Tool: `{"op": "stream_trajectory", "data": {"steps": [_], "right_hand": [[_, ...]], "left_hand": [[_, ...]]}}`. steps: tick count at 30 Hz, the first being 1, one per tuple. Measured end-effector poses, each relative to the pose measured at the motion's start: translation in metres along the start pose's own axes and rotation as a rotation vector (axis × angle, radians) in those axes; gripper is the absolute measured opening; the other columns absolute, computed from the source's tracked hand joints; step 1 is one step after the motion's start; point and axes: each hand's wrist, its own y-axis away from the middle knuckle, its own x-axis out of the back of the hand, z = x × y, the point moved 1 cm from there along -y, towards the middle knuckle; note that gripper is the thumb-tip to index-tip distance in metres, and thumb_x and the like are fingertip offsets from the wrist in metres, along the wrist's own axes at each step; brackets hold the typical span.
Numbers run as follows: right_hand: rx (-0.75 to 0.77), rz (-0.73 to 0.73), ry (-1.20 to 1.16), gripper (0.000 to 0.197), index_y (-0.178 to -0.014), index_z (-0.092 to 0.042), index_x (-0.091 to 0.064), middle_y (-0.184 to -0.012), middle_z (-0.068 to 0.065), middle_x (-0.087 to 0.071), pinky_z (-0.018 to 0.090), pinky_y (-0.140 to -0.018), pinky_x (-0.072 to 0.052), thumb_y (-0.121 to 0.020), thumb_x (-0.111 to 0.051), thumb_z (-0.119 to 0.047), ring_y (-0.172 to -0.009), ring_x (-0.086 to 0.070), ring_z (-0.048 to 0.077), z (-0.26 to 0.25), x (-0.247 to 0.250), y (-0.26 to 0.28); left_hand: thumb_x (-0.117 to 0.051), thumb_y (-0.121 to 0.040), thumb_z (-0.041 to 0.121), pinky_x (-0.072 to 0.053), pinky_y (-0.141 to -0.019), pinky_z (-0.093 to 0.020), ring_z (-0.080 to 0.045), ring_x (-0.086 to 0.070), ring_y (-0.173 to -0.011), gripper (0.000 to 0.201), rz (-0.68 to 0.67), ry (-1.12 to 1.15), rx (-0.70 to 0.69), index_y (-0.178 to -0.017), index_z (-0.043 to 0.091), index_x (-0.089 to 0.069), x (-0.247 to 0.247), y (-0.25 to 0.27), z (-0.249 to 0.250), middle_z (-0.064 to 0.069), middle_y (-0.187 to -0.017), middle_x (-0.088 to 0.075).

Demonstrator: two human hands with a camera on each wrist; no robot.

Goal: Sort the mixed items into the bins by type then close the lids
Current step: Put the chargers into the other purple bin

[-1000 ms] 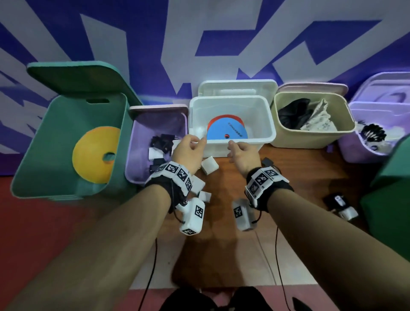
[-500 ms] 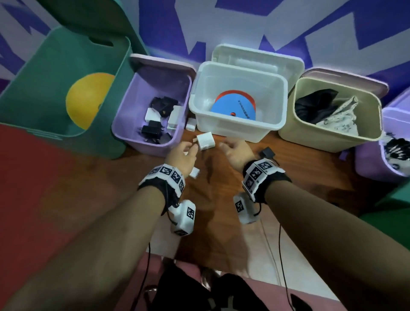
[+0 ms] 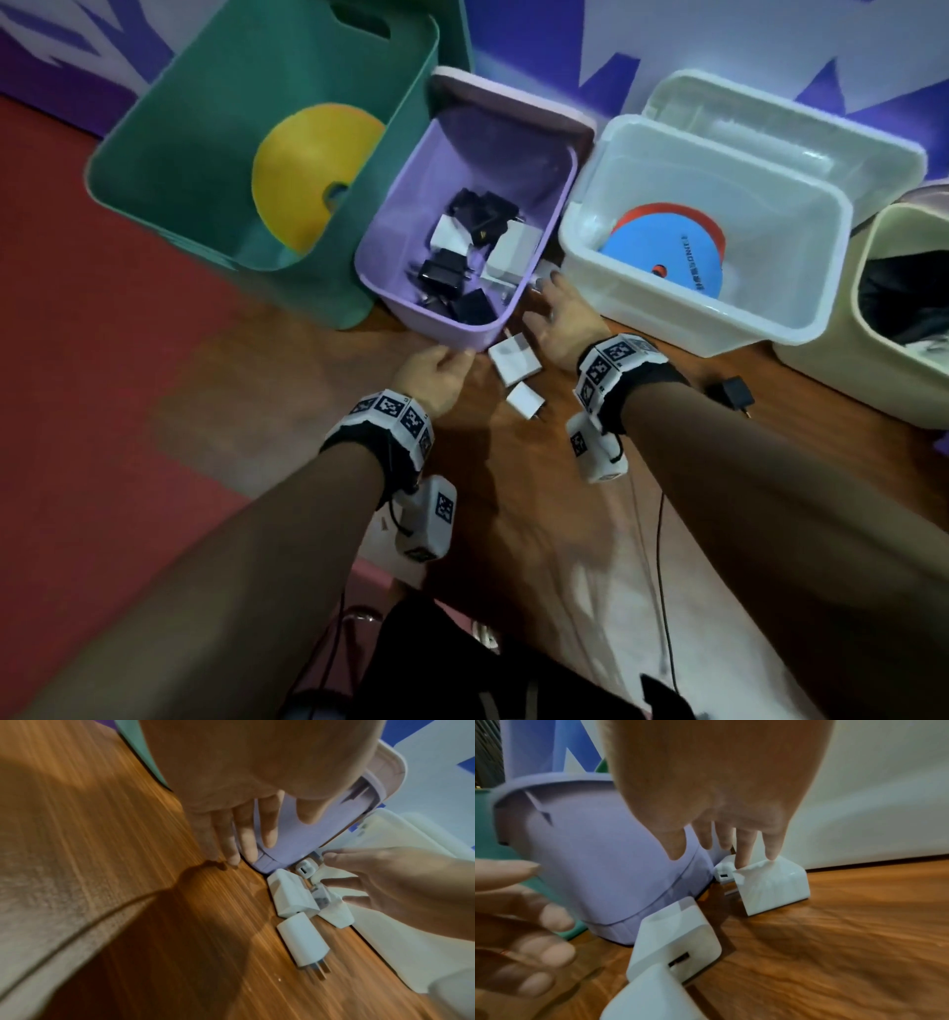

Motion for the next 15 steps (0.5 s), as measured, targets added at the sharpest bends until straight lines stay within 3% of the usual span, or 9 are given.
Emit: {"op": "stream_trajectory", "data": {"steps": [2,6,10,13,15], "right_hand": [[0.008,0.019,0.011,0.061,-0.151,-0.02,-0.021,-0.16,0.001,-0.013,0.032,-0.118,-0.018,-0.097,-0.048,-0.029,-0.146,-0.02,0.022,-0.001,-0.004,-0.013],[-0.018,0.049,0.048,0.059,-0.148,-0.028,-0.025,-0.156,-0.001,-0.027,0.044,-0.112,-0.033,-0.094,-0.049,-0.035,-0.137,-0.037,0.026,-0.003,-0.011,-0.028],[-0.045,0.022,0.159,0.065,-0.151,-0.029,-0.017,-0.16,-0.008,-0.01,0.042,-0.115,-0.026,-0.094,-0.047,-0.039,-0.141,-0.03,0.023,0.004,-0.016,-0.024],[-0.046,0.003,0.124,0.06,-0.149,-0.028,-0.022,-0.16,-0.011,-0.009,0.043,-0.116,-0.019,-0.094,-0.045,-0.036,-0.137,-0.036,0.025,0.011,-0.018,-0.01],[-0.058,-0.005,0.112,0.061,-0.15,-0.028,-0.02,-0.16,-0.009,-0.014,0.044,-0.117,-0.017,-0.094,-0.045,-0.035,-0.136,-0.037,0.027,0.017,-0.019,0.003]], "left_hand": [[-0.051,-0.095,0.041,-0.042,-0.093,-0.029,-0.028,-0.06,-0.108,0.041,-0.008,0.01,0.013,-0.112,0.007,-0.067,0.004,-0.006,-0.004,-0.01,-0.114,-0.068],[-0.05,-0.095,0.043,-0.044,-0.096,-0.032,-0.026,-0.06,-0.107,0.04,-0.017,0.015,0.02,-0.109,0.011,-0.069,0.007,-0.016,-0.01,-0.007,-0.111,-0.069],[-0.049,-0.096,0.043,-0.041,-0.093,-0.028,-0.024,-0.059,-0.107,0.039,-0.041,-0.024,-0.009,-0.111,0.013,-0.068,0.007,-0.019,-0.01,-0.006,-0.113,-0.068],[-0.046,-0.097,0.045,-0.042,-0.096,-0.031,-0.026,-0.057,-0.111,0.04,-0.095,-0.094,-0.037,-0.116,0.016,-0.066,0.002,-0.017,-0.005,-0.005,-0.117,-0.067],[-0.046,-0.097,0.044,-0.041,-0.09,-0.029,-0.026,-0.058,-0.108,0.039,-0.128,-0.133,-0.056,-0.113,0.014,-0.065,-0.005,-0.016,0.001,-0.006,-0.113,-0.067]]}}
